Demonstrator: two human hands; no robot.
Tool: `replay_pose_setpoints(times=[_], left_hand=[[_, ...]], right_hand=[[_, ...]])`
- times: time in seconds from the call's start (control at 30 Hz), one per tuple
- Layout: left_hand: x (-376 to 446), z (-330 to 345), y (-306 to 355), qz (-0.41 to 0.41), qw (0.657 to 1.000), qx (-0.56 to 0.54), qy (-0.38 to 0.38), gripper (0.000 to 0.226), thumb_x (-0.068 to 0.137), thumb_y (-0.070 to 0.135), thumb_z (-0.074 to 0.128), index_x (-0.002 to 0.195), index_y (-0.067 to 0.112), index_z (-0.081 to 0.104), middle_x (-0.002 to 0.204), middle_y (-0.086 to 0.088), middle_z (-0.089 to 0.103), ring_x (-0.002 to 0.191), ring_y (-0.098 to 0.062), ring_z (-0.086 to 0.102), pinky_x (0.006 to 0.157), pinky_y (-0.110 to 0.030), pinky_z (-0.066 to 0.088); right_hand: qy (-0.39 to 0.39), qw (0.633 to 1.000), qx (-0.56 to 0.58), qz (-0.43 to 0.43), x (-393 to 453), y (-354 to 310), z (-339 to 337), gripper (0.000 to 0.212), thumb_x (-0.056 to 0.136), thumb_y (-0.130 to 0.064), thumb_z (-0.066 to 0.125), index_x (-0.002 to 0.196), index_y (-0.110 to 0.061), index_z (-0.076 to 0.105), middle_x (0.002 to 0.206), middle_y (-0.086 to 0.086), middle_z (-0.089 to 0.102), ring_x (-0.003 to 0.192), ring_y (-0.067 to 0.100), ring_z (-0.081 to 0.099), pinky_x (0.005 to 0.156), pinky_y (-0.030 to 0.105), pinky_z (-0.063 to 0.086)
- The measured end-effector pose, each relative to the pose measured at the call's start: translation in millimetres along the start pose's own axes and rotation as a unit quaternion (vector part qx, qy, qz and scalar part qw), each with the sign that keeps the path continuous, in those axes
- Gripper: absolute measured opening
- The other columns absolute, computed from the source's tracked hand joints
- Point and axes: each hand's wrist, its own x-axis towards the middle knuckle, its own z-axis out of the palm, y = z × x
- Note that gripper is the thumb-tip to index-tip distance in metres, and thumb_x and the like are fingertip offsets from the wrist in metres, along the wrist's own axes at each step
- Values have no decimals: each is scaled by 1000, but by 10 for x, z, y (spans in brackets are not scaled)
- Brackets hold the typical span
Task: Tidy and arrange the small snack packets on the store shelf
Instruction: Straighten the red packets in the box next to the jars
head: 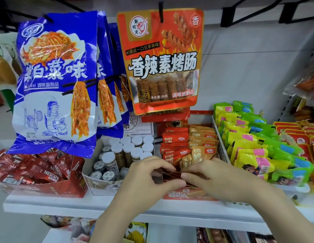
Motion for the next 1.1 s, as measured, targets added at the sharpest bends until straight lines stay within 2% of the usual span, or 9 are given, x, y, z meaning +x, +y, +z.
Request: replay_pose_setpoints(times=[0.1,0.23,0.3,0.4,0.57,0.7,0.83,0.97,1.1], left_hand=[[72,-14,27,-31,997,-9,73,9,84,40,69,92,37,72,87,23,68,86,5,63,67,-11,50],[176,-31,-27,-34,986,82,142,16,87,19,73,89,35,68,82,23,63,77,9,60,62,-7,46],[216,-13,-56,-37,986,95,131,17,83,19,77,86,34,69,81,23,63,76,9,59,64,-5,45],[261,36,-92,-33,990,83,109,17,79,15,81,83,29,73,76,17,67,75,3,62,69,-10,50],[298,56,-147,-28,991,75,109,25,75,11,83,70,29,66,75,14,66,74,0,63,66,-12,49],[305,63,-201,-58,992,54,99,23,76,15,83,75,26,63,78,12,65,72,1,62,64,-11,49],[328,61,-225,-51,993,33,98,24,79,15,81,90,30,65,82,10,65,73,-2,61,65,-13,49],[349,79,-210,-10,990,76,117,14,83,15,77,77,25,70,88,11,60,75,-7,59,72,-24,50],[335,40,-178,5,989,67,130,15,91,13,68,81,24,64,92,15,62,85,1,61,77,-20,53]], right_hand=[[24,1000,5,-7,-36,5,-37,44,100,-52,39,77,-20,61,65,-8,59,60,3,52,65,31,46],[44,999,-8,-16,-89,-7,-87,31,99,-47,45,102,-30,71,67,-14,64,62,1,55,61,14,38],[34,999,2,-10,-112,-15,-90,29,98,-47,49,112,-34,70,80,-20,70,72,-2,62,71,18,50],[-4,1000,14,-9,-125,-11,-95,29,97,-46,50,118,-33,67,97,-8,75,85,1,67,83,34,55],[-12,1000,25,-5,-117,15,-113,30,95,-47,54,121,-35,65,102,-10,74,91,-2,67,87,33,55],[-15,1000,-5,-1,-110,11,-94,31,95,-49,52,122,-38,62,105,-12,71,106,2,57,92,34,52],[-12,1000,7,0,-124,13,-103,31,96,-47,53,123,-36,63,103,-13,72,101,-2,61,90,33,54],[-7,1000,0,-9,-123,-7,-95,30,96,-45,54,122,-34,64,104,-9,72,98,3,64,90,33,54],[-8,1000,-2,0,-121,-15,-101,30,96,-45,54,122,-34,65,103,-12,72,94,-1,64,88,30,54]])
